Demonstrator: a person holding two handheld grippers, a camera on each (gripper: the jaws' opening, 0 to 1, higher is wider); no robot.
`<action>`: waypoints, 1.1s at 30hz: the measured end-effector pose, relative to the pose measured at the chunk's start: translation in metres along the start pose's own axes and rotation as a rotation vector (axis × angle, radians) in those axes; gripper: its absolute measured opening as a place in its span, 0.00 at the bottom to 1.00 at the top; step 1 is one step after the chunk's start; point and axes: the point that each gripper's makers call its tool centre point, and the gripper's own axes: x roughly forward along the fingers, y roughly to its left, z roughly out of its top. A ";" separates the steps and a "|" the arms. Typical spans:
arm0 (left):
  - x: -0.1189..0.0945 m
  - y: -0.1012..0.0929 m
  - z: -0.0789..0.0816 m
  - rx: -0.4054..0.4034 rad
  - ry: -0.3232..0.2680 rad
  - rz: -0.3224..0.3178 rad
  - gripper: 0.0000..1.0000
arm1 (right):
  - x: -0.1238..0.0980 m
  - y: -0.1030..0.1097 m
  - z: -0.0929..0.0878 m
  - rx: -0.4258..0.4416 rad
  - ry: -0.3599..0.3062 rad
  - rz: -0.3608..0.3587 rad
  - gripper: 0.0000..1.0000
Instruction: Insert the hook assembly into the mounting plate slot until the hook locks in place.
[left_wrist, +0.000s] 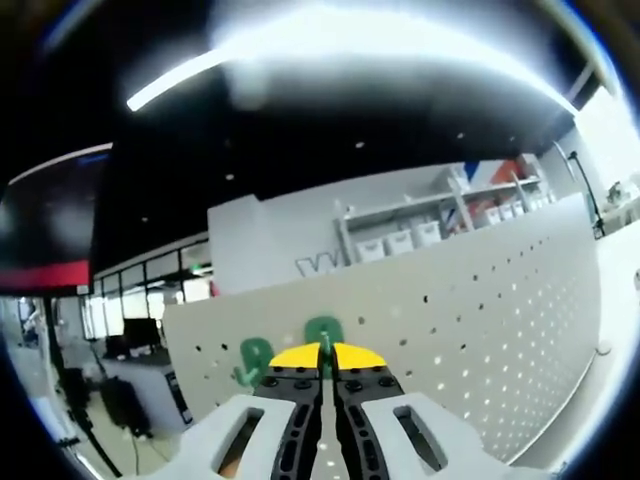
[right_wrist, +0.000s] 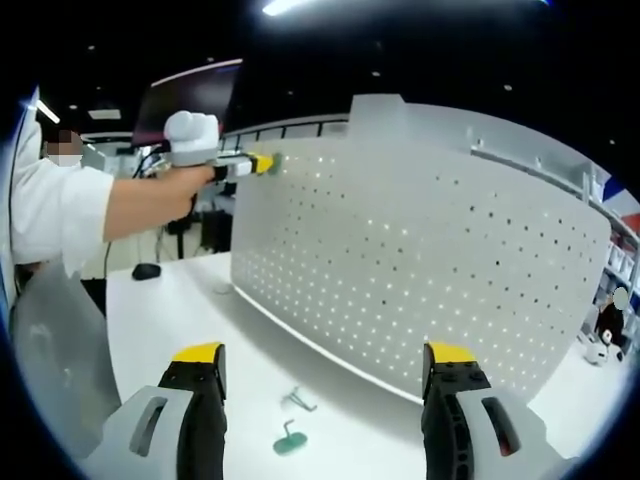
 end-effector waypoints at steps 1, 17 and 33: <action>0.000 0.000 0.000 0.000 -0.002 0.000 0.01 | 0.000 0.000 0.000 0.000 0.000 0.001 0.81; -0.007 0.003 0.018 -0.078 -0.072 0.007 0.01 | 0.001 0.002 -0.001 -0.010 0.007 0.007 0.81; 0.000 0.005 0.020 -0.081 -0.087 0.001 0.01 | 0.005 0.006 0.002 -0.021 0.009 0.019 0.81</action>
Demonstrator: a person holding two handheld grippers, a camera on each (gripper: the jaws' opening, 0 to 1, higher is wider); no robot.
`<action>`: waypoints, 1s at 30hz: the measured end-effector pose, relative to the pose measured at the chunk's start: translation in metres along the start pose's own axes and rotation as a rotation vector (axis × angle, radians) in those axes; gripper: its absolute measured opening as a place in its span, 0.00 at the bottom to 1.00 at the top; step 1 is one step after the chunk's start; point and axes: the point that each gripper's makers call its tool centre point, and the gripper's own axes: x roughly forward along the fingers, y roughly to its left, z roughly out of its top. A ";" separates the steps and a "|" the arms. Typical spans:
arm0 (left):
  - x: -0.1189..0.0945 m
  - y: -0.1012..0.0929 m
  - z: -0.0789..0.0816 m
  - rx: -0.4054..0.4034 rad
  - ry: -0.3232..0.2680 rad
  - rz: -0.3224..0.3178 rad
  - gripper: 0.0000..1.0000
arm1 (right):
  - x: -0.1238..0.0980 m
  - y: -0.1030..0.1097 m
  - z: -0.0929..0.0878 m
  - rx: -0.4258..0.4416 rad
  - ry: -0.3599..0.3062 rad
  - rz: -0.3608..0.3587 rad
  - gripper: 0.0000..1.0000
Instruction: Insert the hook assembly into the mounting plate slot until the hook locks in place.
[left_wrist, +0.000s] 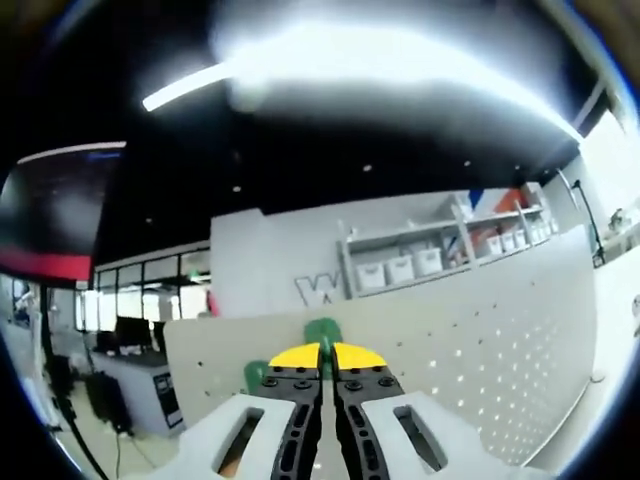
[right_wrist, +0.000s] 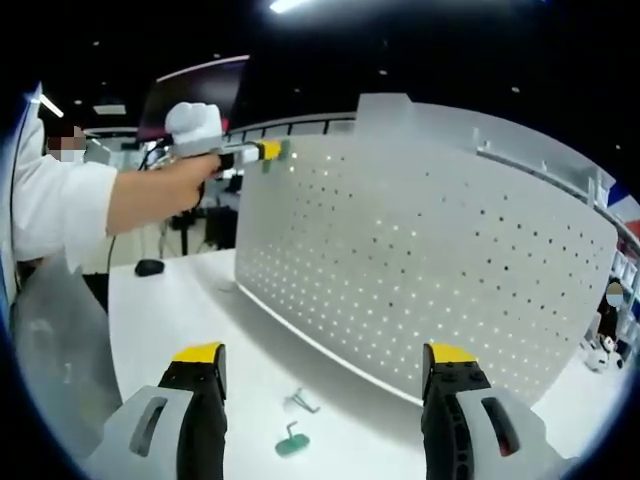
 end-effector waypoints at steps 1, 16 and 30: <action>0.000 0.000 0.000 0.001 0.003 -0.001 0.01 | 0.000 0.000 0.000 0.000 0.000 0.000 0.81; -0.007 -0.002 -0.009 0.048 0.021 -0.006 0.01 | 0.000 0.003 -0.001 0.005 -0.002 0.005 0.81; 0.000 0.002 -0.018 0.059 0.026 -0.005 0.01 | 0.000 0.001 -0.005 0.000 0.012 0.003 0.80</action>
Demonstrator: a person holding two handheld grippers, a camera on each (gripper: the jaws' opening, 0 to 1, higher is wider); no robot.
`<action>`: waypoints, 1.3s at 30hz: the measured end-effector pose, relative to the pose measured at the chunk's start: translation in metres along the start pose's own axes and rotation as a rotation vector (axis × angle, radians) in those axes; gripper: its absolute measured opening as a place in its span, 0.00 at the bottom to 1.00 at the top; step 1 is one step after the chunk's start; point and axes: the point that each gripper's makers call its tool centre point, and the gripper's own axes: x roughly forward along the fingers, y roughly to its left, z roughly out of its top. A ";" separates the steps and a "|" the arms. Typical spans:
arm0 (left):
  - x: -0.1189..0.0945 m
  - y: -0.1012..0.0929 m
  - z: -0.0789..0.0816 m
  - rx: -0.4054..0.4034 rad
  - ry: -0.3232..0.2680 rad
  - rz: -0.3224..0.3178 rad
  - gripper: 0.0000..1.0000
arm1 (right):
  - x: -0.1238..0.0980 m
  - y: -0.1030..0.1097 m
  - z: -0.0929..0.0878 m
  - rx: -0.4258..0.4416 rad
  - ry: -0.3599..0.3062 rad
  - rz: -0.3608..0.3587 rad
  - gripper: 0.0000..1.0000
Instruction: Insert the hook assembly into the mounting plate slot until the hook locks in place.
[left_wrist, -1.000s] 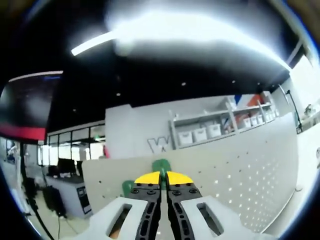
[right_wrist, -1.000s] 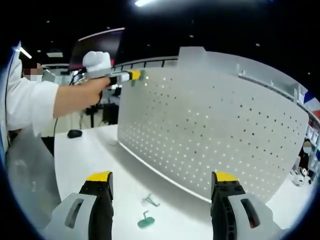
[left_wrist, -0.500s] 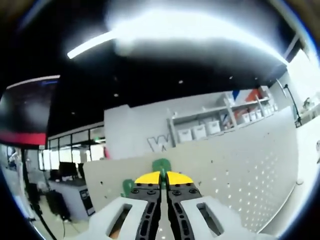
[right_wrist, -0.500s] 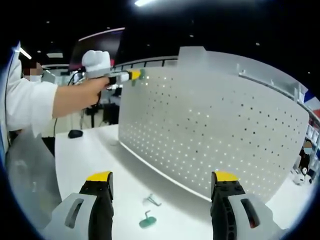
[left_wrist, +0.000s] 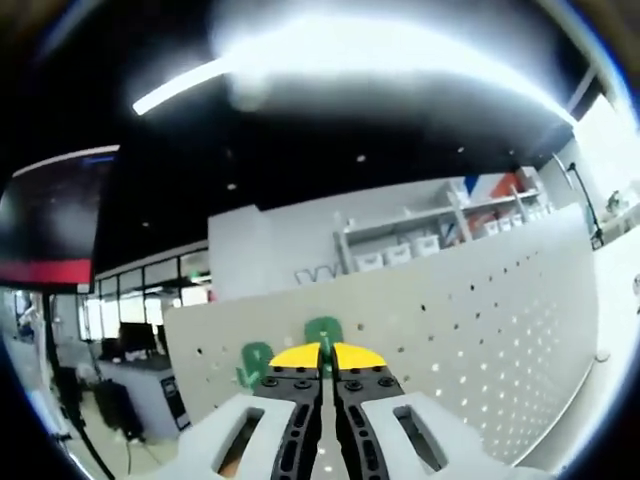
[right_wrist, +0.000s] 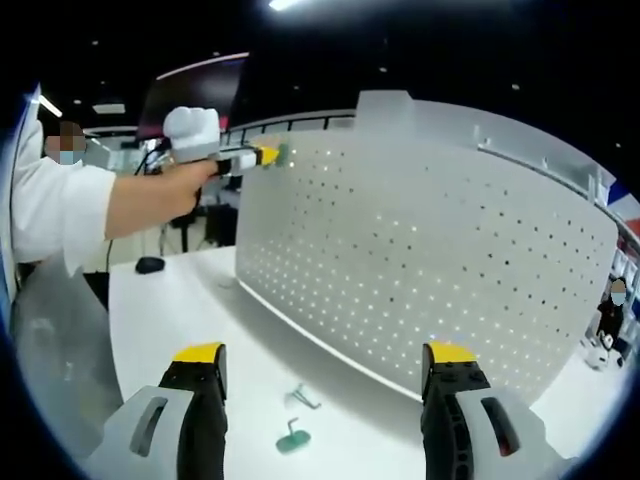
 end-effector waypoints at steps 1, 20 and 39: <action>0.001 0.000 0.000 0.004 -0.002 -0.002 0.01 | 0.000 0.000 0.000 -0.002 0.001 0.001 0.80; 0.001 -0.004 -0.003 0.008 0.001 -0.006 0.01 | 0.000 0.000 0.000 -0.009 0.009 -0.004 0.80; -0.001 -0.007 -0.011 -0.001 0.036 -0.018 0.05 | 0.004 0.003 0.001 -0.004 0.005 0.006 0.80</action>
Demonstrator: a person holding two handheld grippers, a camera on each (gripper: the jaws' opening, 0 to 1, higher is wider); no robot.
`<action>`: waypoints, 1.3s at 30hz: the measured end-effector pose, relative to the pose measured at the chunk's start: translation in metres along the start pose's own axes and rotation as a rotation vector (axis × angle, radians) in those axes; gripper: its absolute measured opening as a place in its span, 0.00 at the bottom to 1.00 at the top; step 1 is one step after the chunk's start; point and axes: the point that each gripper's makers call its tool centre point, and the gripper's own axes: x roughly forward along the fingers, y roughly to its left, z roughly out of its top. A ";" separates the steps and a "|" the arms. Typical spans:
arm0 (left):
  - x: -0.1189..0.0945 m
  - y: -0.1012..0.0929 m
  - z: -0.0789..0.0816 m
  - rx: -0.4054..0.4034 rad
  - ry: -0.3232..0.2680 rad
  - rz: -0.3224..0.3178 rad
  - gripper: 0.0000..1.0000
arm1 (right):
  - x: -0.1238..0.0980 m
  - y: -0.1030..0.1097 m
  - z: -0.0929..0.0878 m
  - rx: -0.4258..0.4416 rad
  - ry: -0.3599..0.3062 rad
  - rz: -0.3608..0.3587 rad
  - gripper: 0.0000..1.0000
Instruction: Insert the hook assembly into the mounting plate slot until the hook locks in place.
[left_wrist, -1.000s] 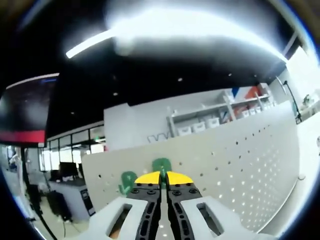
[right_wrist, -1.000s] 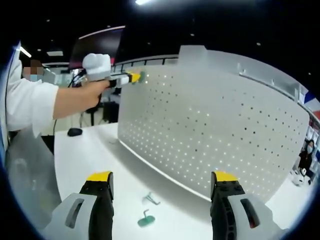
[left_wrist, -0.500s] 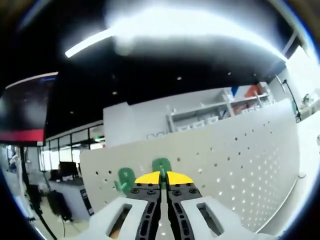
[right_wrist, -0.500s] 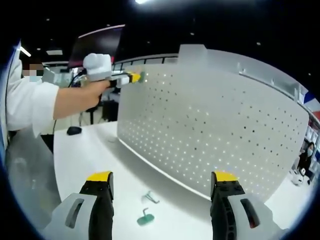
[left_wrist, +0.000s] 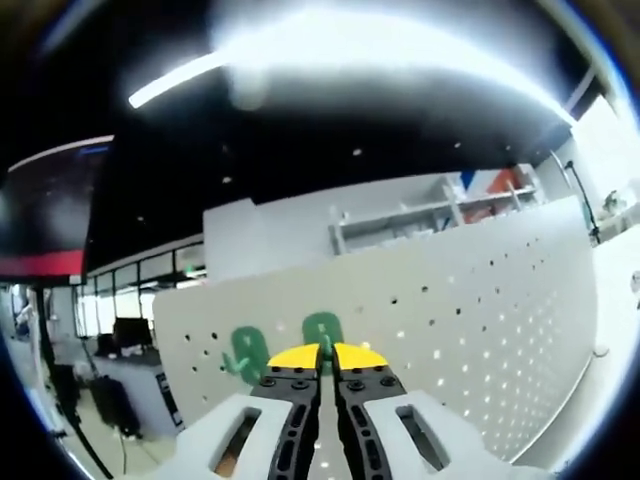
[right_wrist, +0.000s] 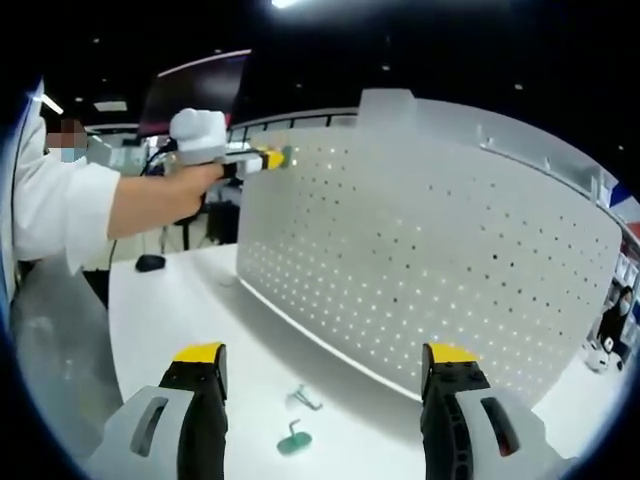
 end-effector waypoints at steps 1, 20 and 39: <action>0.000 0.001 -0.001 -0.008 0.002 0.006 0.08 | 0.000 0.000 0.000 0.001 -0.001 -0.001 0.80; -0.030 -0.012 0.005 -0.098 0.035 -0.028 0.36 | -0.009 0.003 0.003 0.014 -0.034 0.003 0.80; -0.077 -0.029 0.004 -0.062 0.089 -0.106 0.34 | -0.023 -0.003 0.003 0.042 -0.069 -0.009 0.80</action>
